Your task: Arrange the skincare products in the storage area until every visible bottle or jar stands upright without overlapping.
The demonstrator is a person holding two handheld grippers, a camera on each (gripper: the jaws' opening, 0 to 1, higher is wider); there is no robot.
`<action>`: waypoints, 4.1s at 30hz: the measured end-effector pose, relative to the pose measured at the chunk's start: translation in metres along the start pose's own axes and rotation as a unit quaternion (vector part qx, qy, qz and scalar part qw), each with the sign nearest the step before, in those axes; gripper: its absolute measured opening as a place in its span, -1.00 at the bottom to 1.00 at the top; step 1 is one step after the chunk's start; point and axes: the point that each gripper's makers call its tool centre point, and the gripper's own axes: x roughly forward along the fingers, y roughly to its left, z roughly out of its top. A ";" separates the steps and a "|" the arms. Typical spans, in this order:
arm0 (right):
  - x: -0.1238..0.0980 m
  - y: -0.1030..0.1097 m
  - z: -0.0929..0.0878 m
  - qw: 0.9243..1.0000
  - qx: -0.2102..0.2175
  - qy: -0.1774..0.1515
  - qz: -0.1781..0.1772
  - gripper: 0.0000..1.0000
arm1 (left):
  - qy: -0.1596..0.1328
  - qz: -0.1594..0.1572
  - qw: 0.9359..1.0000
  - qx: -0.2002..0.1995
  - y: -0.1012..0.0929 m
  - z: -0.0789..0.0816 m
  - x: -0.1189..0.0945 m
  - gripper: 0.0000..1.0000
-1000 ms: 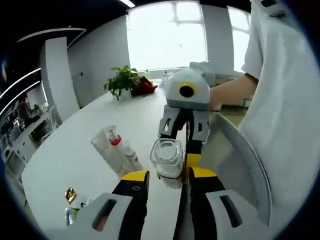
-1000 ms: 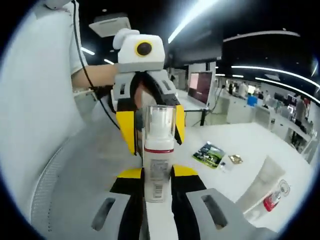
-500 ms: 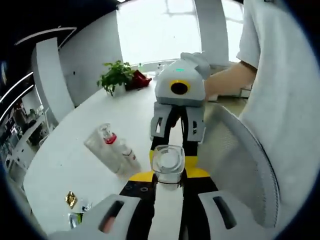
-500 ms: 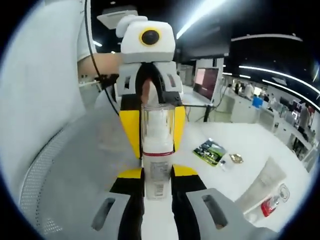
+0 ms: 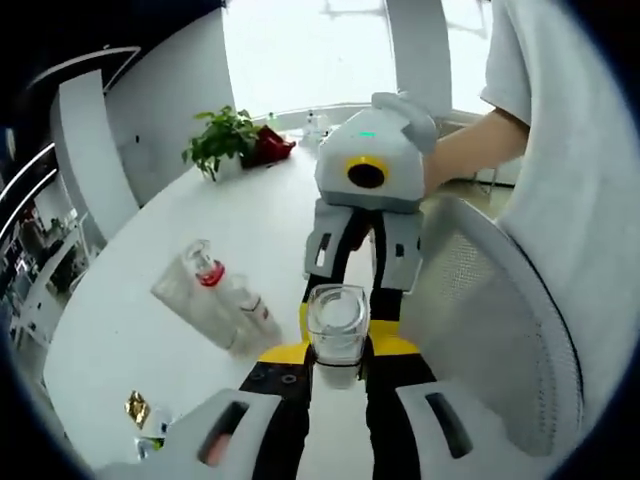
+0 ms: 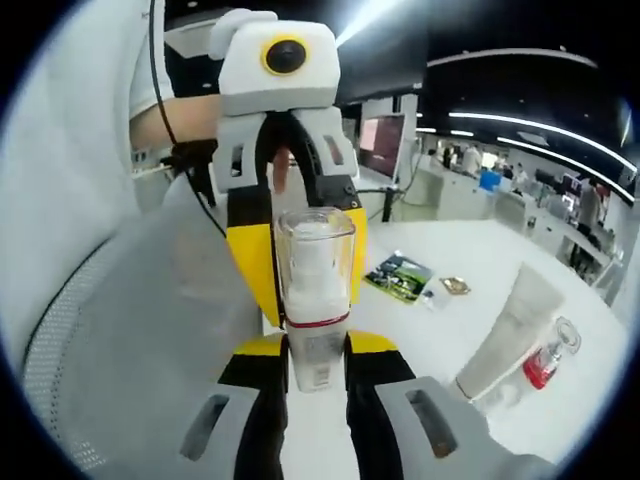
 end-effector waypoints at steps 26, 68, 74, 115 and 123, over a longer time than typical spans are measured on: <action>-0.005 -0.045 -0.045 0.989 0.106 0.033 -0.096 -0.15 | -0.008 -0.036 0.999 0.011 0.043 -0.021 0.055 -0.52; -0.036 -0.068 -0.062 0.964 0.192 0.020 -0.185 0.76 | -0.017 0.008 1.000 -0.004 0.113 -0.050 0.107 -0.51; -0.035 -0.068 -0.063 0.963 0.193 0.021 -0.184 0.77 | -0.029 -0.004 1.000 -0.009 0.109 -0.047 0.109 -0.51; -0.032 -0.066 -0.065 0.965 0.191 0.032 -0.179 0.87 | -0.015 0.038 0.999 -0.036 0.113 -0.062 0.083 -0.30; -0.028 -0.065 -0.068 0.967 0.182 0.040 -0.174 0.90 | -0.036 0.065 0.988 -0.134 0.105 -0.079 0.052 0.00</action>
